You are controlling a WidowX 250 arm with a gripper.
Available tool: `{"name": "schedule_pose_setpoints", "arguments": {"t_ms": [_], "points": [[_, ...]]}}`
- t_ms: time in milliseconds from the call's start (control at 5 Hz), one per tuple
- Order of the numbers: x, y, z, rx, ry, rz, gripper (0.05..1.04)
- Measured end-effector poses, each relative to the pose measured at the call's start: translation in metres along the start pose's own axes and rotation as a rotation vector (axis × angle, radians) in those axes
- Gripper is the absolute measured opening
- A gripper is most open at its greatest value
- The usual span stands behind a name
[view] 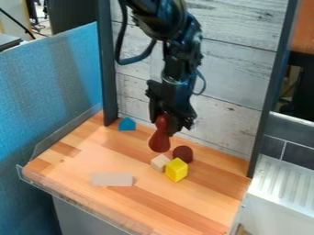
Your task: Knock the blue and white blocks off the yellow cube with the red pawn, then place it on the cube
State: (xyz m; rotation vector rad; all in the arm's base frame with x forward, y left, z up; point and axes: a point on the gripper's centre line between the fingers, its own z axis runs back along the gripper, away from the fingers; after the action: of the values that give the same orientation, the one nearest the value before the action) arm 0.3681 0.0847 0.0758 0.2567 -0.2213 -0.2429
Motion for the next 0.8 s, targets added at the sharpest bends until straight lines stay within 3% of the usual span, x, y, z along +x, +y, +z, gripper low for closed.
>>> {"name": "schedule_pose_setpoints", "arguments": {"t_ms": [200, 800], "points": [[-0.001, -0.004, -0.001, -0.06, -0.008, 0.009, 0.592], [0.004, -0.017, -0.021, -0.136, 0.01, -0.02, 0.592]]}}
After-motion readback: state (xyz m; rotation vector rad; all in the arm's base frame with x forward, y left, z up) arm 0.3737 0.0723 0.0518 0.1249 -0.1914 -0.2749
